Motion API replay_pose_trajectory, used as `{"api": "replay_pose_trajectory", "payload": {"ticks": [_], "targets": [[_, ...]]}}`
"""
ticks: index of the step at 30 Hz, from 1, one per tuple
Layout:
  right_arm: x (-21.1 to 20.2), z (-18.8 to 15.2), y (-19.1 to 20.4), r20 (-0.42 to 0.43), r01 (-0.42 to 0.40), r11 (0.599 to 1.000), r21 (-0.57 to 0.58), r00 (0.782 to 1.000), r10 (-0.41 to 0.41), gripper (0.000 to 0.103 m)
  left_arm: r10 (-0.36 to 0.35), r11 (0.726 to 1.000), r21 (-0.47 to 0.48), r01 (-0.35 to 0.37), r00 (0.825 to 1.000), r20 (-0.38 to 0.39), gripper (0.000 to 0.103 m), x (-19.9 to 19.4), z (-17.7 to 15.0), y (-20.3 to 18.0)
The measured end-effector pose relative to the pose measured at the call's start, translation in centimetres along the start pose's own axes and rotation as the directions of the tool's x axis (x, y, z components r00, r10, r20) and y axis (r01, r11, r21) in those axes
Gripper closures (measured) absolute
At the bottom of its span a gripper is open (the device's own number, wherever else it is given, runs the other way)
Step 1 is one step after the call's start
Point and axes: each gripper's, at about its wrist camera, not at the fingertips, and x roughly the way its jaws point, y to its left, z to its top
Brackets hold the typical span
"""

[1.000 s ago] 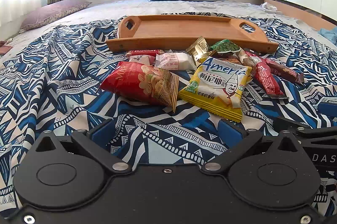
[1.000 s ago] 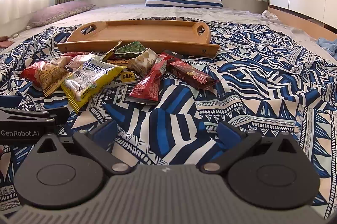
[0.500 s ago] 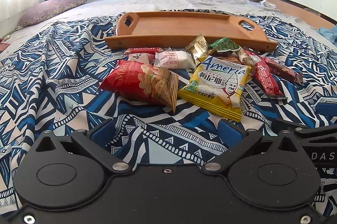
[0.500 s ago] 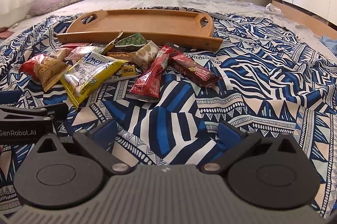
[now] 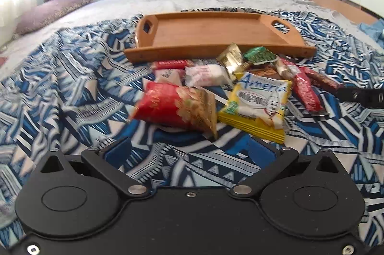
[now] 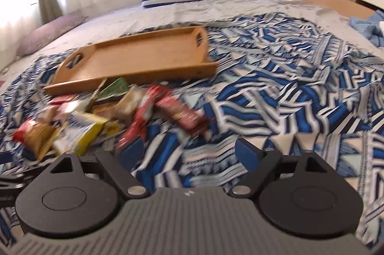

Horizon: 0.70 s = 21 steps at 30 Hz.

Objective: Organize snacks
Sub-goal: 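Grasp the red Martin's chips bag with the left tool while the right tool grasps a red chocolate bar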

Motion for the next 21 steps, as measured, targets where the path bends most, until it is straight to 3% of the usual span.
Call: {"api": "replay_pose_trajectory", "payload": {"ticks": [3, 10, 14, 19, 21], "targets": [[1.2, 1.2, -1.0, -0.005, 0.061, 0.997, -0.043, 0.998, -0.061, 0.020, 0.046, 0.997, 0.059, -0.047, 0.999, 0.019, 0.000, 0.0, 0.5, 0.1], [4.4, 2.4, -0.7, -0.090, -0.080, 0.991, -0.109, 0.993, 0.070, 0.027, 0.005, 1.000, 0.008, -0.005, 1.000, 0.004, 0.000, 1.2, 1.7, 1.0], [5.7, 2.4, 0.9, -0.096, -0.062, 0.982, -0.181, 0.994, 0.046, 0.034, 0.001, 1.000, -0.012, -0.001, 1.000, -0.013, 0.000, 2.4, 2.1, 1.1], [6.4, 2.8, 1.2, -0.097, -0.065, 0.981, -0.180, 0.994, 0.048, 0.050, 0.053, 0.998, 0.017, -0.052, 0.998, -0.028, 0.000, 3.9, 2.1, 0.7], [6.4, 2.5, 1.2, -0.089, -0.065, 0.979, -0.194, 0.995, 0.049, 0.052, 0.047, 0.999, -0.003, -0.048, 0.999, -0.023, 0.000, 4.2, 2.1, 0.9]]}}
